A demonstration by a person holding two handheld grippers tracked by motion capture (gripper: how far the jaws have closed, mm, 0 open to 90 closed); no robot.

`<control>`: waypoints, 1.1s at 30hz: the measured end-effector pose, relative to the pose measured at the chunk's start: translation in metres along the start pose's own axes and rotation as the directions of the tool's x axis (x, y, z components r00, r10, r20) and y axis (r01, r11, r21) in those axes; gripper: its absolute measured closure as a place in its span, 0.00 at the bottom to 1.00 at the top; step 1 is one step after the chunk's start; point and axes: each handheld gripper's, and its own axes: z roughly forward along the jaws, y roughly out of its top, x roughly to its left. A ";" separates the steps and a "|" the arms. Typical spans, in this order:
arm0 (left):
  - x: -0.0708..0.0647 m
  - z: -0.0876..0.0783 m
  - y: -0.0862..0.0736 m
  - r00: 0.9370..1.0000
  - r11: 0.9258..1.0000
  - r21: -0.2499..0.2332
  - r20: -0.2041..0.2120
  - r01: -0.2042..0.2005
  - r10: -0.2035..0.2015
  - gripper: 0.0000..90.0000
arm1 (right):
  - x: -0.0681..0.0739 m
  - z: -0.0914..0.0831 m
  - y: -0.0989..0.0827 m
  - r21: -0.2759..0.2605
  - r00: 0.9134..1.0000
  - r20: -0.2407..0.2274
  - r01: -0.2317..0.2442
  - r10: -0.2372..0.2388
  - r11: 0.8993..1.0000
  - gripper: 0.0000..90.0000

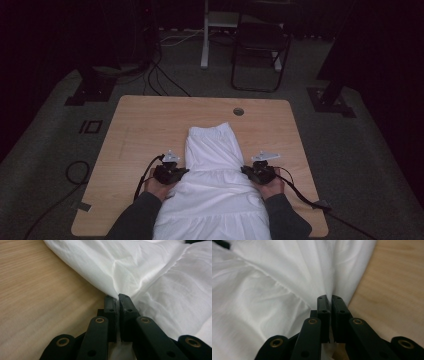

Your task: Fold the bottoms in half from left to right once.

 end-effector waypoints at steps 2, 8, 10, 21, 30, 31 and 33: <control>0.000 0.002 0.002 1.000 1.000 -0.003 -0.001 0.002 -0.002 0.95 | 0.001 -0.004 0.002 0.009 1.000 -0.002 0.007 -0.007 1.000 0.83; 0.000 0.004 0.002 1.000 1.000 -0.012 0.003 0.003 -0.003 0.95 | -0.005 -0.019 0.047 -0.119 1.000 0.024 0.003 0.000 0.993 0.81; 0.001 0.004 0.002 1.000 1.000 -0.013 0.004 0.003 -0.003 0.95 | -0.005 -0.012 0.066 -0.126 0.999 0.034 0.010 -0.006 0.992 0.88; 0.000 0.003 0.001 1.000 1.000 -0.023 -0.001 0.001 -0.001 0.88 | -0.014 0.061 0.093 -0.036 0.986 -0.136 -0.103 0.097 0.994 0.92; -0.005 0.005 0.005 1.000 1.000 -0.004 0.008 -0.016 0.016 0.67 | -0.028 0.006 0.125 -0.240 0.988 0.155 0.009 0.029 0.971 0.99; -0.006 0.005 0.006 1.000 1.000 0.002 0.005 -0.017 0.017 0.66 | -0.032 0.010 0.123 -0.216 0.986 0.162 -0.004 0.040 0.976 0.99; -0.006 0.005 0.006 1.000 1.000 0.006 0.007 -0.018 0.018 0.65 | -0.039 0.027 0.112 -0.147 0.979 0.198 -0.020 0.050 0.989 0.98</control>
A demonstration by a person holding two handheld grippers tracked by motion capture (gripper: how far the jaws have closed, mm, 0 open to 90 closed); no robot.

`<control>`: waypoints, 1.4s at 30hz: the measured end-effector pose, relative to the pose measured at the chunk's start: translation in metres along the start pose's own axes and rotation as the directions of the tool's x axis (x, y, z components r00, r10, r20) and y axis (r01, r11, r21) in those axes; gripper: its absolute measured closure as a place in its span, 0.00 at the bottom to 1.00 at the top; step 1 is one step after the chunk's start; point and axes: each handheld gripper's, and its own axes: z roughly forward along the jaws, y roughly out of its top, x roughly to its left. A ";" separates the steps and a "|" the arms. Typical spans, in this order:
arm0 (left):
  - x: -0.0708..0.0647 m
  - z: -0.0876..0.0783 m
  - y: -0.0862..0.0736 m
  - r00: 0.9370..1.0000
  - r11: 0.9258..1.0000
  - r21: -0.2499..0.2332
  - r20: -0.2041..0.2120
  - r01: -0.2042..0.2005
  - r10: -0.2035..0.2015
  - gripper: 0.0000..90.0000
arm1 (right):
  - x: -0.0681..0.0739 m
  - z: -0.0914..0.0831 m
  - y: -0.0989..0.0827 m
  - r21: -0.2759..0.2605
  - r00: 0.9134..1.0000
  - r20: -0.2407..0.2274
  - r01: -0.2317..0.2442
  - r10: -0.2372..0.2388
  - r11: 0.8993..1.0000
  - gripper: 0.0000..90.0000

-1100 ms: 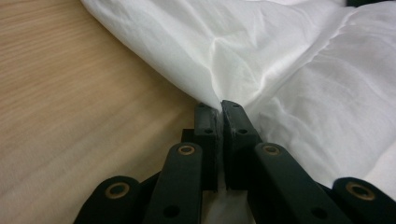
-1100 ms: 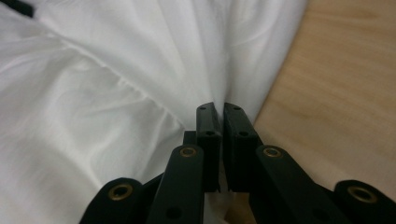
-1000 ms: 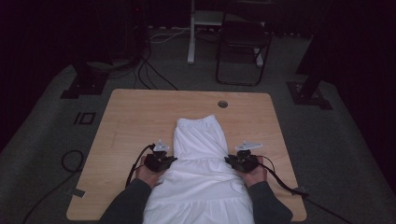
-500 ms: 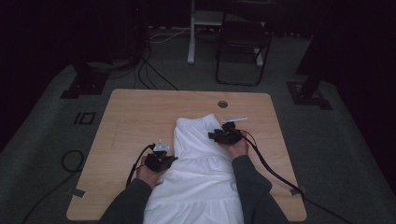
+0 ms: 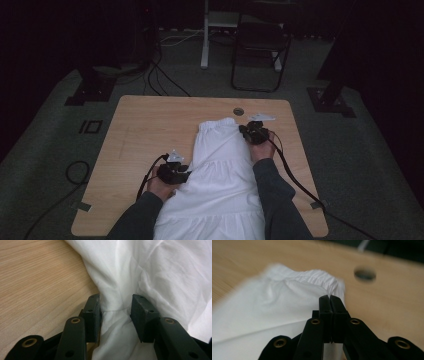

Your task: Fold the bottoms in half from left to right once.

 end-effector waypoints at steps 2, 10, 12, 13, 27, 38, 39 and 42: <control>0.001 -0.001 0.002 1.000 1.000 0.011 -0.005 -0.010 0.010 0.64 | -0.006 0.016 -0.015 0.056 0.999 -0.006 -0.036 0.037 0.998 0.97; 0.012 -0.006 0.045 0.997 0.997 -0.072 -0.065 -0.038 0.033 0.56 | -0.015 0.035 -0.036 0.126 0.995 -0.022 -0.098 0.102 0.987 0.88; 0.013 0.006 0.058 0.997 0.995 -0.086 -0.075 -0.041 0.034 0.55 | -0.015 0.037 -0.037 0.139 0.995 -0.018 -0.094 0.098 0.986 0.88; 0.013 0.013 0.063 0.996 0.995 -0.088 -0.080 -0.043 0.036 0.53 | -0.014 0.038 -0.038 0.133 0.995 -0.018 -0.098 0.101 0.986 0.88; 0.002 0.037 0.036 0.996 1.000 -0.020 -0.084 -0.022 0.020 0.96 | 0.001 0.016 -0.059 0.121 0.989 -0.078 -0.116 0.126 0.986 0.90; -0.027 0.005 -0.003 0.995 0.997 -0.013 -0.069 -0.073 0.072 0.92 | 0.031 -0.026 -0.086 0.168 0.985 -0.160 -0.036 0.063 0.985 0.81; -0.026 0.006 -0.003 0.995 0.997 -0.014 -0.071 -0.071 0.070 0.90 | 0.031 -0.029 -0.085 0.148 0.987 -0.156 -0.013 0.037 0.989 0.75; -0.026 0.008 -0.002 0.996 0.998 -0.029 -0.069 -0.055 0.053 0.86 | 0.027 -0.036 -0.076 0.064 0.988 -0.152 -0.005 0.015 0.998 0.56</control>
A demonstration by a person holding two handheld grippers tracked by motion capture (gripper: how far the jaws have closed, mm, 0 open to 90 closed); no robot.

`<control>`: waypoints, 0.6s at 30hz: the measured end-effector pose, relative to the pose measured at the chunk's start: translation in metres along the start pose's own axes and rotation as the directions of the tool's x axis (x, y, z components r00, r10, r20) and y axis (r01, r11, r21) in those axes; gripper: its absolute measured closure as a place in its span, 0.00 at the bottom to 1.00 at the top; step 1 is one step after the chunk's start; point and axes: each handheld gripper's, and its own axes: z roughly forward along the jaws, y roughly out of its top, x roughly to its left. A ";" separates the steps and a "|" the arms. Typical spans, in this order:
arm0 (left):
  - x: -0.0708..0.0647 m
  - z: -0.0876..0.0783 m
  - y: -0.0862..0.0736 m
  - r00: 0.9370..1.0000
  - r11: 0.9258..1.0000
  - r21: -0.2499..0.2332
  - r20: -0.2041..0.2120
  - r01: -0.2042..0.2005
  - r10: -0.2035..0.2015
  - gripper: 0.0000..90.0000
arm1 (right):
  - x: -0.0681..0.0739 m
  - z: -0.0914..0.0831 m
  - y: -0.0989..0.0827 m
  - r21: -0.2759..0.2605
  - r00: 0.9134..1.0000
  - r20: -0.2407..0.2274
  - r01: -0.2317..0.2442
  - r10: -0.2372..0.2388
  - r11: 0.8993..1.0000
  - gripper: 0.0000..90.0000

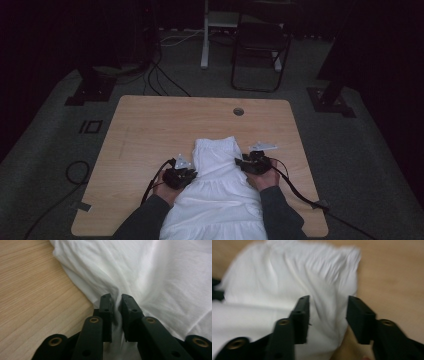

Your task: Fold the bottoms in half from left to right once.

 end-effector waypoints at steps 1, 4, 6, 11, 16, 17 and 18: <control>0.000 0.000 0.000 1.000 1.000 -0.001 -0.002 0.000 0.000 0.84 | -0.001 -0.001 0.004 -0.020 1.000 0.007 0.007 -0.006 1.000 0.48; 0.001 0.001 0.000 1.000 1.000 -0.008 -0.004 0.000 0.000 0.81 | -0.004 0.005 0.017 -0.016 1.000 0.007 0.018 -0.018 1.000 0.31; 0.001 0.001 0.000 1.000 1.000 -0.009 -0.006 0.001 -0.001 0.80 | -0.005 0.015 0.022 0.006 1.000 -0.001 0.029 -0.029 1.000 0.22; 0.000 0.001 -0.001 1.000 1.000 -0.014 -0.008 -0.004 0.004 0.79 | -0.003 0.043 0.031 0.080 0.995 0.019 0.096 -0.098 0.992 0.15; 0.001 0.001 -0.001 1.000 1.000 -0.014 -0.002 -0.003 0.003 0.78 | -0.010 0.059 0.031 0.105 0.997 -0.011 0.072 -0.071 0.992 0.49; 0.001 0.001 -0.001 1.000 1.000 -0.016 -0.002 0.001 -0.001 0.78 | -0.009 0.059 0.031 0.101 0.997 -0.015 0.071 -0.070 0.992 0.55; 0.000 0.001 -0.002 1.000 1.000 -0.017 -0.004 -0.001 0.001 0.77 | -0.007 0.059 0.032 0.104 0.997 -0.011 0.074 -0.073 0.992 0.63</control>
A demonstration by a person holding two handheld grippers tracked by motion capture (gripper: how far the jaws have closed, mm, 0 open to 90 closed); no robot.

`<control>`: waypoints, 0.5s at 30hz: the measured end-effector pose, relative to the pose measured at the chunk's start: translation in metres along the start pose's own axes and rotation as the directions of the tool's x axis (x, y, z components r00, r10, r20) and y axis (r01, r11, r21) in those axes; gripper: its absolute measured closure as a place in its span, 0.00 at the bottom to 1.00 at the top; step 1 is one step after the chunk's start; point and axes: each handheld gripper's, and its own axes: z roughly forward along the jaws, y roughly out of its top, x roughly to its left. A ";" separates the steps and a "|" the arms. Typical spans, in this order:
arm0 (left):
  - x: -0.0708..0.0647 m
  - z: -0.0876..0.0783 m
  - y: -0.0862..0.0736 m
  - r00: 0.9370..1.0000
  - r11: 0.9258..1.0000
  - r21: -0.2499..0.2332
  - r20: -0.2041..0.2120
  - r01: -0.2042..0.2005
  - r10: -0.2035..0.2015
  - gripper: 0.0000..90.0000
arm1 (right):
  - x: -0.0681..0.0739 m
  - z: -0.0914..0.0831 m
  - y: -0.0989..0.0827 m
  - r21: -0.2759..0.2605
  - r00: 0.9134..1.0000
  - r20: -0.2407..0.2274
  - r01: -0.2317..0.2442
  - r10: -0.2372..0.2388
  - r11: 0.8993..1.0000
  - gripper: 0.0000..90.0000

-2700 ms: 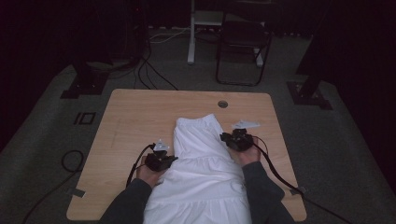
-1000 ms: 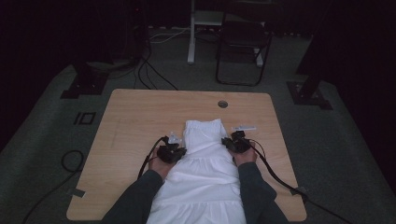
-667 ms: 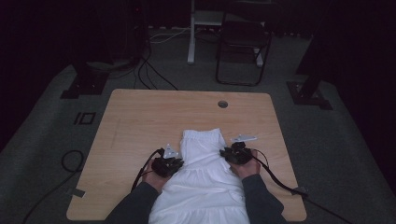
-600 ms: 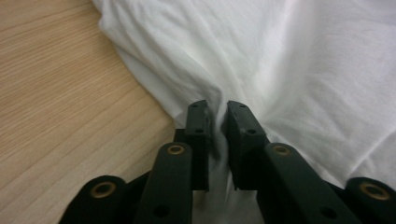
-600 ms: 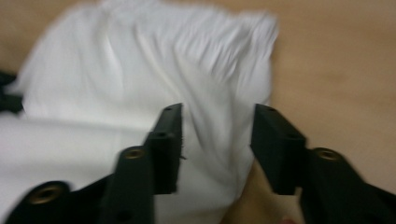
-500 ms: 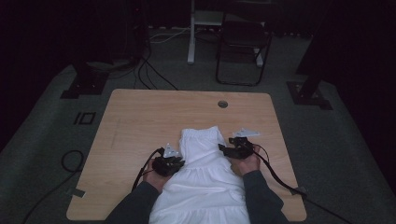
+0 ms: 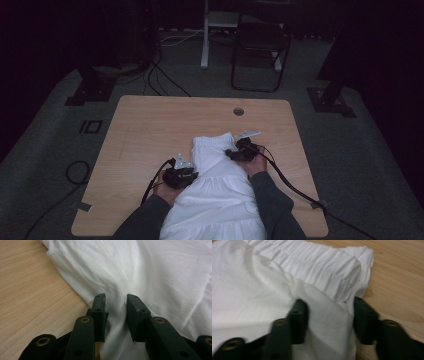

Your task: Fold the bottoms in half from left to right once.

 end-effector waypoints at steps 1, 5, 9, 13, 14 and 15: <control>0.000 0.000 0.000 1.000 1.000 0.000 0.000 0.000 0.000 0.77 | 0.001 0.000 0.000 0.000 1.000 0.007 0.002 -0.002 1.000 0.69; 0.000 -0.001 0.001 1.000 1.000 0.009 0.012 0.007 -0.007 0.75 | 0.000 0.000 0.000 0.001 0.999 0.005 -0.045 0.045 0.999 0.85; 0.009 -0.005 0.005 0.999 0.999 0.008 0.003 0.036 -0.036 0.62 | -0.002 0.000 0.001 0.004 0.998 0.003 -0.068 0.067 0.998 0.87; 0.026 -0.015 0.018 0.993 0.990 -0.076 0.010 0.117 -0.117 0.52 | -0.001 0.000 0.000 0.001 0.997 0.010 -0.071 0.071 0.997 0.87; 0.030 -0.016 0.023 0.992 0.987 -0.095 0.012 0.128 -0.127 0.50 | 0.000 0.000 0.000 0.000 0.997 0.010 -0.073 0.073 0.997 0.87; 0.033 -0.015 0.029 0.990 0.984 -0.110 0.014 0.139 -0.138 0.47 | 0.000 0.000 0.000 0.001 0.997 0.011 -0.076 0.076 0.997 0.87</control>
